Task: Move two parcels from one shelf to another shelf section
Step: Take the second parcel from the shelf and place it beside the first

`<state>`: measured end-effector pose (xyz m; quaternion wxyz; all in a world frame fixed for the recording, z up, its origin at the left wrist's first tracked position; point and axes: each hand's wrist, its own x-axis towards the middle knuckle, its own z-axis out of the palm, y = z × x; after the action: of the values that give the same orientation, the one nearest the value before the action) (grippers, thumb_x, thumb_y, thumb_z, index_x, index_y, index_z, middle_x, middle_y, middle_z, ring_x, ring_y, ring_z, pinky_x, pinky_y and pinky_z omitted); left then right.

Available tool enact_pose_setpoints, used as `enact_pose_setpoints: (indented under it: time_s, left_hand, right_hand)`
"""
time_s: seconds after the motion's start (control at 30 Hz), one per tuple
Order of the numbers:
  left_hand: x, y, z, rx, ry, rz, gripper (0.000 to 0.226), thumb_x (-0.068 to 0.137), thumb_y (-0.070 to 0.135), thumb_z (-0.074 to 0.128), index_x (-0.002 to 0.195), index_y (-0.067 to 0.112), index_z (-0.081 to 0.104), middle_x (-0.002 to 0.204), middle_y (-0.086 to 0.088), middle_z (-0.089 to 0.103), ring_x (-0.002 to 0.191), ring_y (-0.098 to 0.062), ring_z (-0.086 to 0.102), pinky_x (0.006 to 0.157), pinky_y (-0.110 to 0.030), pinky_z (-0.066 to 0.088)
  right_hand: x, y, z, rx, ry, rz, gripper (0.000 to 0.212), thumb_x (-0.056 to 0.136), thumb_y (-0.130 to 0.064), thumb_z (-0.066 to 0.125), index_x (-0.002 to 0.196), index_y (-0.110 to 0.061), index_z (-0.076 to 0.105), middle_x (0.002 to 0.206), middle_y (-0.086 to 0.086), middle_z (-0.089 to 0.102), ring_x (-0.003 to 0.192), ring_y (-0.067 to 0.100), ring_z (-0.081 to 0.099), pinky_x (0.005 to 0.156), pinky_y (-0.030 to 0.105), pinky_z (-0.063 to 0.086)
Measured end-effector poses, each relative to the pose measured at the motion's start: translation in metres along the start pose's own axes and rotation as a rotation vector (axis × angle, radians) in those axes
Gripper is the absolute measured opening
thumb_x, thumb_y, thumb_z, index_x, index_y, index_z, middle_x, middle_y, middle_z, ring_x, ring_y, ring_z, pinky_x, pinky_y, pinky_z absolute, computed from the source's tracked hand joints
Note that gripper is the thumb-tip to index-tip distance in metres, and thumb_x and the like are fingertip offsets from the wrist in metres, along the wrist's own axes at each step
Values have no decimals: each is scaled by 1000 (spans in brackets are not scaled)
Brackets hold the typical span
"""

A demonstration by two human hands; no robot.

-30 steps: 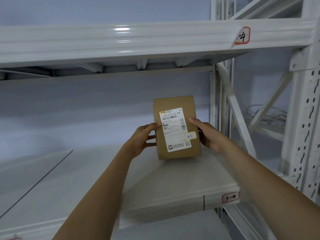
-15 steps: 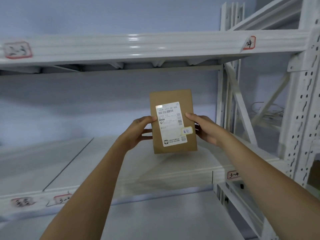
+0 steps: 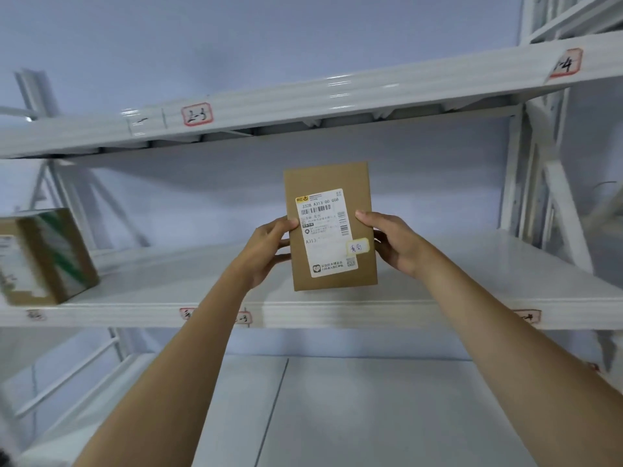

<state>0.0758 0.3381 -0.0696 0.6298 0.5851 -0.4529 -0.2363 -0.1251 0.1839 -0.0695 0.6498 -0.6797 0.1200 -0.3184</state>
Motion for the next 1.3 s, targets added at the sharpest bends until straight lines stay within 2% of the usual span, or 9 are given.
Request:
enact_pose_setpoints:
  time_s: [0.17,0.33,0.53,0.73,0.93,1.07,1.17,1.3]
  left_hand:
    - [-23,-1,-47,-5,39,12,25,103,34,51,115,22,70,118,0,76,111,-22,67,92,-39,53]
    - [-31,0,-103,-12,60,39,27,103,27,46,116,22,69,119,0,74,112,-22,65,96,-41,51]
    - [-29,-10,-190,-12,13,72,30,101,24,46,121,22,67,121,0,74,118,-24,64,101,-44,49]
    - [-18,-16,-260,-21,-63,94,35,102,20,46,132,15,63,122,-1,73,111,-20,67,91,-36,52]
    - [-3,-15,-287,-28,-140,118,36,103,19,47,136,15,60,120,1,74,110,-18,68,91,-34,54]
    - [2,-21,-292,-31,-158,113,34,103,19,47,136,16,59,120,1,74,111,-19,68,89,-33,54]
    - [2,-27,-295,-19,-161,107,31,104,18,48,132,20,61,114,6,76,107,-14,70,86,-30,55]
    - [2,-37,-295,0,-171,91,28,103,15,48,124,24,64,113,7,77,103,-10,72,84,-26,54]
  right_hand:
    - [8,4,50,5,-31,-2,28,102,-29,63,123,-15,73,111,-3,82,103,14,74,91,24,51]
    - [24,3,107,-11,-46,-27,36,101,-26,64,134,-11,68,115,-1,80,105,13,73,100,26,51]
    - [53,17,183,-27,-38,-62,30,101,-22,64,130,-16,68,121,-1,78,117,16,68,110,31,46]
    - [74,29,246,-44,8,-87,36,101,-21,62,136,-13,65,120,0,78,112,15,69,101,30,47]
    - [84,24,267,-64,65,-89,33,101,-19,61,133,-15,66,121,-1,77,114,15,68,107,32,46]
    - [86,27,270,-78,68,-72,29,102,-17,60,129,-16,67,120,-2,78,112,14,69,101,28,48]
    - [88,33,270,-81,66,-58,35,99,-18,62,134,-14,65,122,-1,77,115,15,69,98,26,48]
    - [90,42,268,-68,69,-43,48,86,-25,70,133,-15,66,125,0,76,119,17,68,101,27,48]
